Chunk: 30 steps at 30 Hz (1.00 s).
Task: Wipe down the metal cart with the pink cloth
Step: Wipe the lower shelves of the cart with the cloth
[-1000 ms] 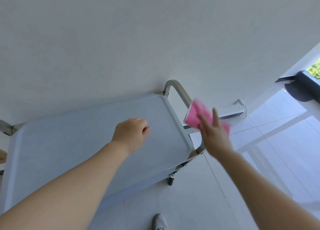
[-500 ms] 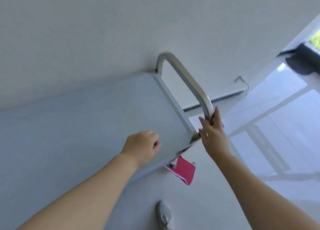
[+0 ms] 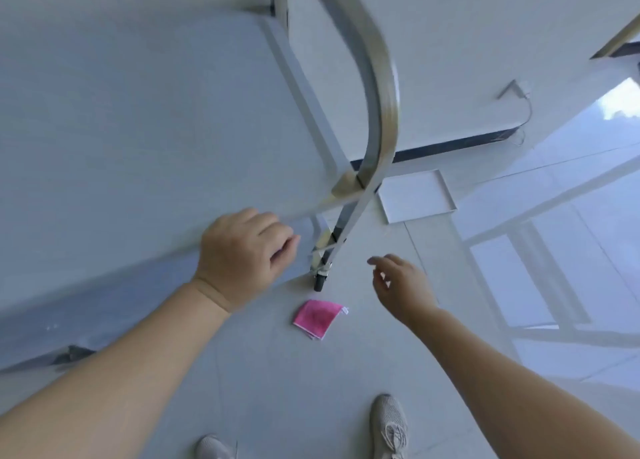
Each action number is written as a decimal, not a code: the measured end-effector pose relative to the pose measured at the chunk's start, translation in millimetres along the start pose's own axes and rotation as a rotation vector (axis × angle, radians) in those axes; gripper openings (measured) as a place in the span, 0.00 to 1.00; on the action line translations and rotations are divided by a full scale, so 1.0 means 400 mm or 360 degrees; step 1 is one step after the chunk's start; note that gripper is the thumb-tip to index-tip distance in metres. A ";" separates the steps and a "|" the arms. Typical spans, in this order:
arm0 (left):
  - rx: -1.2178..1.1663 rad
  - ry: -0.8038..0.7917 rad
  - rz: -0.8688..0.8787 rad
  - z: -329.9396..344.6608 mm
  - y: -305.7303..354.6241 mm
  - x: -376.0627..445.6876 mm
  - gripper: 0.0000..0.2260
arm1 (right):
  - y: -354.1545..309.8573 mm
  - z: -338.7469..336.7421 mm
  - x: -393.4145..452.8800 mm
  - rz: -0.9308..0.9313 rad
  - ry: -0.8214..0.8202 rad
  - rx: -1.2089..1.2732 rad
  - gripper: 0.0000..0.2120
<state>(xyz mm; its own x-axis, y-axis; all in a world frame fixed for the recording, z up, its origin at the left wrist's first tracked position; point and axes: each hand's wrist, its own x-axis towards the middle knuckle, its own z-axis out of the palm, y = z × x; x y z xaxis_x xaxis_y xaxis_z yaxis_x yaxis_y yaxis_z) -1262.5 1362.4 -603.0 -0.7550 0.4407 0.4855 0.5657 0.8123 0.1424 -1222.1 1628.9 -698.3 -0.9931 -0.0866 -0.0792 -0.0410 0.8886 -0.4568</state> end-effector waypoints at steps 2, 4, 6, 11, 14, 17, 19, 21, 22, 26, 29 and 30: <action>-0.0054 -0.0107 0.0299 0.075 0.026 -0.076 0.11 | 0.078 0.149 -0.009 -0.0011 -0.0389 -0.0171 0.13; -0.0126 -0.0414 0.0381 0.174 0.041 -0.168 0.10 | 0.141 0.296 -0.006 -0.0029 -0.0644 -0.0290 0.15; -0.0135 -0.0655 0.0098 0.293 0.030 -0.256 0.09 | 0.200 0.447 0.013 -0.0016 -0.0796 -0.0370 0.16; 0.0037 -0.0924 -0.0389 0.619 -0.042 -0.460 0.10 | 0.332 0.835 0.057 -0.0014 -0.1014 -0.0539 0.17; 0.0020 -0.0926 -0.0450 0.750 -0.068 -0.580 0.09 | 0.405 1.031 0.064 0.0026 -0.0944 -0.0681 0.20; 0.0005 -0.0930 -0.0471 0.823 -0.094 -0.658 0.09 | 0.452 1.150 0.075 0.0082 -0.0882 -0.0814 0.23; -0.0035 -0.0868 -0.0508 0.853 -0.117 -0.677 0.08 | 0.463 1.185 0.092 0.0064 -0.0800 -0.0761 0.15; -0.0102 -0.0820 -0.0588 0.867 -0.133 -0.677 0.07 | 0.442 1.163 0.097 -0.0069 -0.0777 -0.0647 0.12; -0.0141 -0.0831 -0.0642 0.869 -0.134 -0.676 0.08 | 0.425 1.139 0.097 -0.0154 -0.0748 -0.0584 0.12; -0.0316 -0.0922 -0.0787 0.860 -0.126 -0.649 0.16 | 0.315 0.991 0.122 -0.0420 -0.0451 -0.0353 0.09; -0.0459 -0.0924 -0.0849 0.827 -0.124 -0.608 0.19 | 0.215 0.877 0.142 -0.0539 -0.0276 -0.0213 0.09; -0.0502 -0.0865 -0.0867 0.813 -0.122 -0.597 0.16 | 0.188 0.847 0.143 -0.0546 -0.0230 -0.0165 0.09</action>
<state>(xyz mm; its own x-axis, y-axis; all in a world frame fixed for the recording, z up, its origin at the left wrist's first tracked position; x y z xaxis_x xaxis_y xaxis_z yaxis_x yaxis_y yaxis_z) -1217.6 1341.8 -1006.3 -0.9593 0.2054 -0.1939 0.0798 0.8556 0.5115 -1244.7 1538.1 -1037.5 -0.8944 -0.4425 -0.0649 -0.3863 0.8374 -0.3868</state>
